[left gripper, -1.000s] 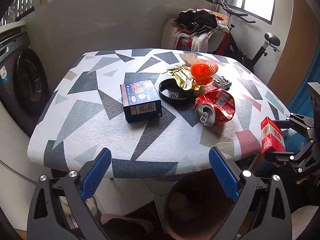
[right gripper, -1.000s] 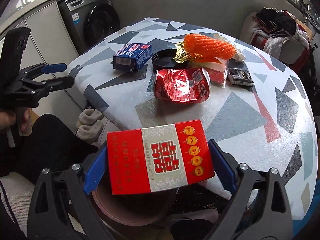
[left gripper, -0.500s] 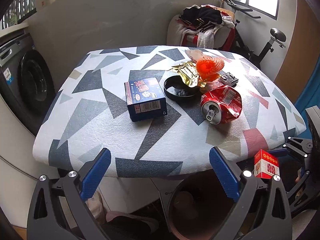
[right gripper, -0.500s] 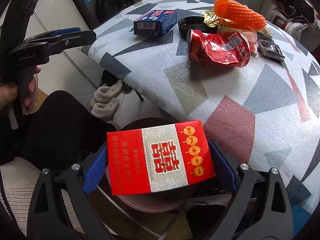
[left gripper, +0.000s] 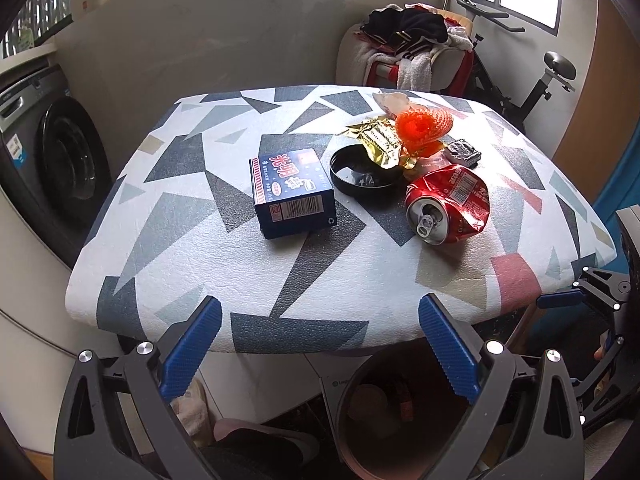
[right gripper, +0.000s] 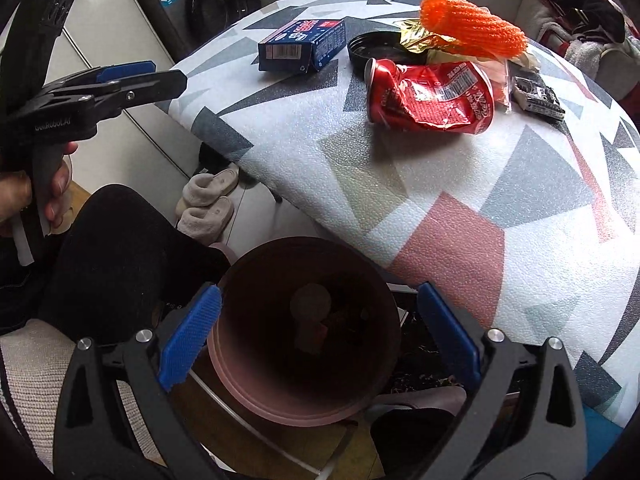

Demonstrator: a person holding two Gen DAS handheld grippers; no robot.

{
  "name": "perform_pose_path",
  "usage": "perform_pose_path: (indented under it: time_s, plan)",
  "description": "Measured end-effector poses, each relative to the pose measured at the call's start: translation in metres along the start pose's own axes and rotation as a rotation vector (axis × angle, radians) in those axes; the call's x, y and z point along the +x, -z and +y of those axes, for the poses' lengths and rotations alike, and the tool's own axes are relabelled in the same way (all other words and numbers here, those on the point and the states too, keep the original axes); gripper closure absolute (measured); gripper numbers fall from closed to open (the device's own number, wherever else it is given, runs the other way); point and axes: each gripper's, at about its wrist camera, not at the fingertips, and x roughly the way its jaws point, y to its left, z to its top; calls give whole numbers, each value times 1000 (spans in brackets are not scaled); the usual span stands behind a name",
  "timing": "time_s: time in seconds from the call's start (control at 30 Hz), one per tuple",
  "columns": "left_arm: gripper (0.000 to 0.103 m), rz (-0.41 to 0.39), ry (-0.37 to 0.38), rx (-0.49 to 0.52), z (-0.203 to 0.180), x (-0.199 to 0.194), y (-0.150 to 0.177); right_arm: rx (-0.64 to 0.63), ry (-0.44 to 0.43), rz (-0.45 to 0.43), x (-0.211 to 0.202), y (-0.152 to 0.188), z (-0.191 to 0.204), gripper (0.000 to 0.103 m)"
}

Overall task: Collect trash
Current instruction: 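Grasp the crushed red Coca-Cola can with the right tool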

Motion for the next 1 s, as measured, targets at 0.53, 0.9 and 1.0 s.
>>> perform_pose_path:
  time_s: [0.53, 0.9, 1.0]
  plan:
    - [7, 33, 6, -14, 5, 18, 0, 57, 103, -63, -7, -13, -35, 6]
    - [7, 48, -2, -22, 9, 31, -6, 161, 85, -175, -5, -52, -83, 13]
    - [7, 46, -7, -23, 9, 33, -10, 200, 71, -212, -2, -70, -97, 17]
